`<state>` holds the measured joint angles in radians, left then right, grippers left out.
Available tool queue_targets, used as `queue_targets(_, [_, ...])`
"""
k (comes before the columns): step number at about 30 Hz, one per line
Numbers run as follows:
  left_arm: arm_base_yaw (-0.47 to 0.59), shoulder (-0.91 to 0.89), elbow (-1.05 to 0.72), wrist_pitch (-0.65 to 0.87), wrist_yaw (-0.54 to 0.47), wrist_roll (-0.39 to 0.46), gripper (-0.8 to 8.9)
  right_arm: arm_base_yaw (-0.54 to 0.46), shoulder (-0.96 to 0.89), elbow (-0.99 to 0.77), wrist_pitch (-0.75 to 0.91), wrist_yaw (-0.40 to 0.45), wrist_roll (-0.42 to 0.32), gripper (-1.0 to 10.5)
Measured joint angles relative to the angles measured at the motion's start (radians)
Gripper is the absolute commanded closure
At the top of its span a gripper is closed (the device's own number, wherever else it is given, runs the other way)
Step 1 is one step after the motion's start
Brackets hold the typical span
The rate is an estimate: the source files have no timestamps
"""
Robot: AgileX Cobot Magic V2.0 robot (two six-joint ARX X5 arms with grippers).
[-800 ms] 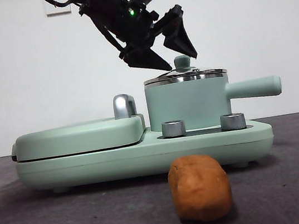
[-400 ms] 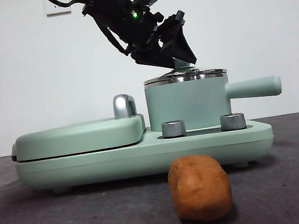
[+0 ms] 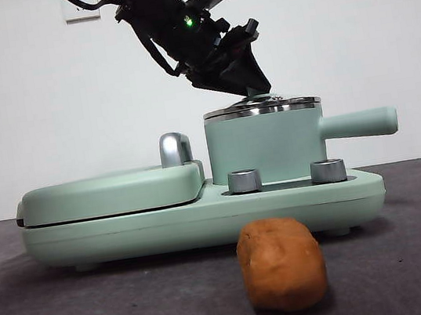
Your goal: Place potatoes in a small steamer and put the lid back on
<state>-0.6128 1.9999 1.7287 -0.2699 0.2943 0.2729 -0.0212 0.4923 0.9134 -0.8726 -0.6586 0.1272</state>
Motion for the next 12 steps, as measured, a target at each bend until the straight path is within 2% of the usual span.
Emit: queue_targets(12, [0.0,-0.019,0.001,-0.023,-0.003,0.0,7.27,0.0,0.039,0.027,-0.021,0.029,0.001,4.6])
